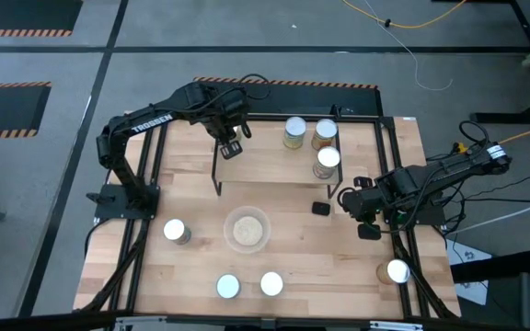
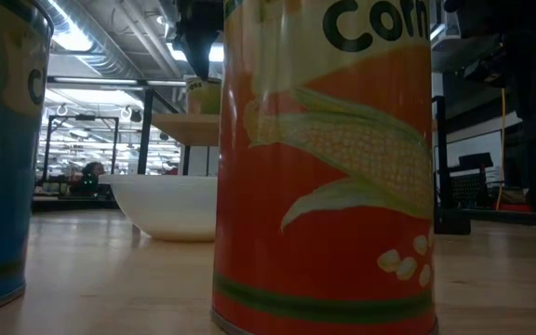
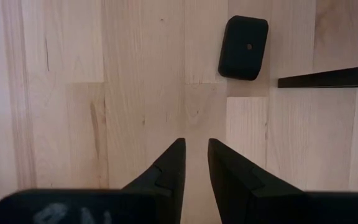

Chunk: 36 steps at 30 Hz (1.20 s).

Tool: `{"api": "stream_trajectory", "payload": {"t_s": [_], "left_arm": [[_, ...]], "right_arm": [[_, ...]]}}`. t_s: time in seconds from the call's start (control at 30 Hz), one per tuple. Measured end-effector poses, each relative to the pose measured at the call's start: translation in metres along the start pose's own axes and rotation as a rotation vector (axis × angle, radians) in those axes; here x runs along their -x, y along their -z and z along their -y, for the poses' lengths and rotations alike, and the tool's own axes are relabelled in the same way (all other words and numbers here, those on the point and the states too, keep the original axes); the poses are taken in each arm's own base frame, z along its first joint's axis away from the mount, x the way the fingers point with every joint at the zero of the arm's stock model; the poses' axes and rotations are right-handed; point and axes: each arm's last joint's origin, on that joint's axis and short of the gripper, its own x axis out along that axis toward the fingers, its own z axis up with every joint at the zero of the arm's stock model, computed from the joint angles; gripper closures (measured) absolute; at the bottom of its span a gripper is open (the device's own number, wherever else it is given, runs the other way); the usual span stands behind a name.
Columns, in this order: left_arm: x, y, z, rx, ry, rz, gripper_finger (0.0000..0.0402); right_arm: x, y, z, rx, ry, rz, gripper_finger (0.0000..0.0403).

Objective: Pick and place cans onto a shelf
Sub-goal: Put the canned oranges on the shelf, then put the canned bottom cherries on the shelf

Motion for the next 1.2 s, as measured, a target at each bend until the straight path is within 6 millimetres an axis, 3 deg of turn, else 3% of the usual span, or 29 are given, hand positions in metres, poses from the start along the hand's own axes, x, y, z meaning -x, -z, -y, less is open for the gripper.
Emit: {"api": "stream_trajectory", "payload": {"t_s": [0.87,1.03,1.2], "left_arm": [[0.001,-0.009,-0.001,0.017,-0.068,0.100,0.0349],[0.002,-0.011,0.000,0.018,-0.018,0.112,0.0346],[0.017,-0.014,0.004,0.016,0.100,0.157,0.0350]], "right_arm": [[0.000,0.000,0.000,0.000,0.000,0.000,0.0329],[0.000,0.000,0.000,0.000,0.000,0.000,0.0329],[0.000,0.000,0.000,0.000,-0.001,0.002,0.0329]]}}
